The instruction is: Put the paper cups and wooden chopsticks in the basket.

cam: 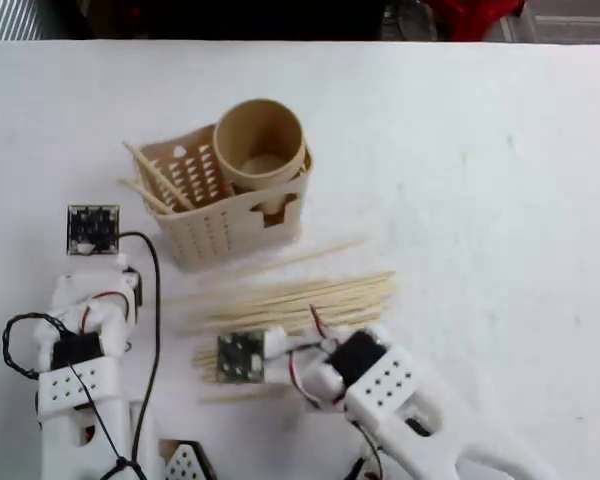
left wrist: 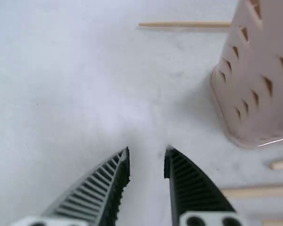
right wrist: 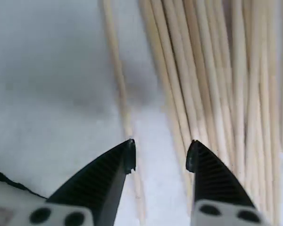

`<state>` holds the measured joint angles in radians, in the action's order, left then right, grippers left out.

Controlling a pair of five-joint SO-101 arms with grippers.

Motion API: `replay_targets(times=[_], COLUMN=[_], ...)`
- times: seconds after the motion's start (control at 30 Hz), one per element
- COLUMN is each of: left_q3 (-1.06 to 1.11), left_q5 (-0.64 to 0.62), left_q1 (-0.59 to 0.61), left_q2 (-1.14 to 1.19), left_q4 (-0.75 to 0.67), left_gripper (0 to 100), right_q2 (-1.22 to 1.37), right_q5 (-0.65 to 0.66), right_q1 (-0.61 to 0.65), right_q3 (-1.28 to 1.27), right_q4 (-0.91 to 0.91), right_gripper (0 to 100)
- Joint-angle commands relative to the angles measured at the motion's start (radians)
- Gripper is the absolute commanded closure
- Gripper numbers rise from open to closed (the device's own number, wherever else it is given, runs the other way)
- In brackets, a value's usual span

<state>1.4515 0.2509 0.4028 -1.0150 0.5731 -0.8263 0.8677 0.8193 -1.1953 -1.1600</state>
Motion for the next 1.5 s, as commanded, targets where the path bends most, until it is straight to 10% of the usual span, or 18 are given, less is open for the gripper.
replay_targets(times=[0.0, 0.63, 1.13, 1.47], left_q3=[-0.006, -0.005, -0.005, -0.005], left_q5=[0.012, 0.012, 0.012, 0.012], left_q1=[-0.012, -0.012, -0.012, -0.012], left_q2=[0.005, 0.005, 0.005, 0.005], left_q4=[-0.029, -0.029, -0.029, -0.029], left_gripper=[86, 86, 86, 86], right_q2=[-0.028, -0.035, -0.361, -0.194], right_q5=[0.009, 0.008, -0.086, -0.473], right_q1=[0.002, -0.101, -0.171, -0.170], right_q3=[-0.077, -0.180, 0.267, 0.761], right_q4=[0.074, 0.194, -0.206, -0.084], right_gripper=[81.3, 98.3, 98.2, 98.2])
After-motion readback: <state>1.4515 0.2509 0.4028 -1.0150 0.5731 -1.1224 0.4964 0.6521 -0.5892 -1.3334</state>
